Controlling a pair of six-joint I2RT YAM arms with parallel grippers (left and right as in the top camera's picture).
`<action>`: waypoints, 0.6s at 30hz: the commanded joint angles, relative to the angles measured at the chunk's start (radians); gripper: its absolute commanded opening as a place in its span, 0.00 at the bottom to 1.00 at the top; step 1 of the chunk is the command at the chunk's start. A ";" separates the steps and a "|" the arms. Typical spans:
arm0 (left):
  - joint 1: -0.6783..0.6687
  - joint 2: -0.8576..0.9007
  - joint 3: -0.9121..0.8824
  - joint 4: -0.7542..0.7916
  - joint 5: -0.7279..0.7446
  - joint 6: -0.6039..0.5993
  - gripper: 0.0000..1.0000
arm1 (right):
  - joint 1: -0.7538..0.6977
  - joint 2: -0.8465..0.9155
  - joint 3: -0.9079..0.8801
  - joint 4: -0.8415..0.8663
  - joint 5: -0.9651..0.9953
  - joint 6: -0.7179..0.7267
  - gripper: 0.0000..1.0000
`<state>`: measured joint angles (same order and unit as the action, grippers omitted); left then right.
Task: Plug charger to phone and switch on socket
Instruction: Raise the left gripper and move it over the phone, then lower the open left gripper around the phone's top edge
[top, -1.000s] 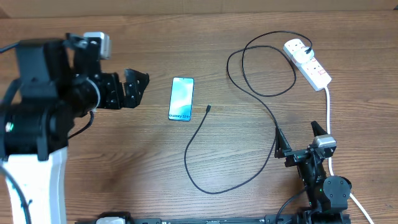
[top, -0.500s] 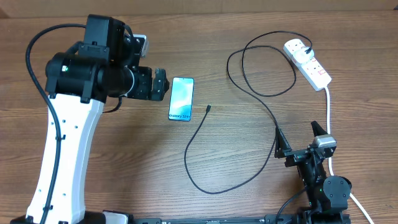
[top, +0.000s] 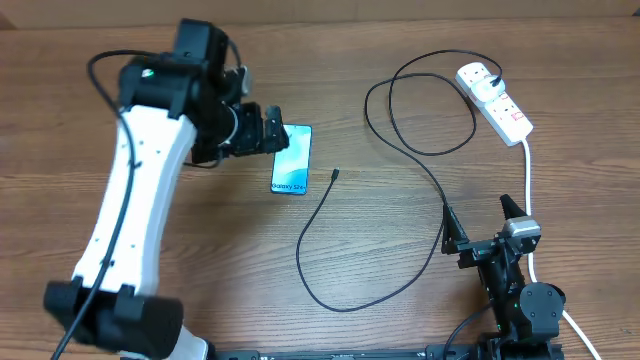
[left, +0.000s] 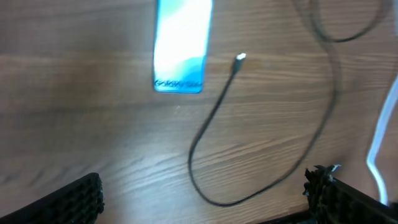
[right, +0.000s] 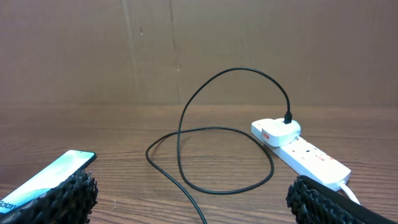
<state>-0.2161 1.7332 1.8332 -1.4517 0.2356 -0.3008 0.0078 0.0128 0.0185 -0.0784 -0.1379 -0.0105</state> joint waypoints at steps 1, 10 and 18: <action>-0.056 0.063 0.021 -0.018 -0.144 -0.080 1.00 | -0.002 -0.010 -0.010 0.005 0.010 0.006 1.00; -0.152 0.182 0.021 -0.008 -0.377 -0.179 1.00 | -0.002 -0.010 -0.010 0.005 0.010 0.006 1.00; -0.151 0.230 0.021 0.045 -0.373 -0.179 1.00 | -0.002 -0.010 -0.010 0.005 0.010 0.006 1.00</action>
<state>-0.3710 1.9457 1.8336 -1.4136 -0.1081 -0.4564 0.0078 0.0128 0.0185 -0.0788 -0.1379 -0.0105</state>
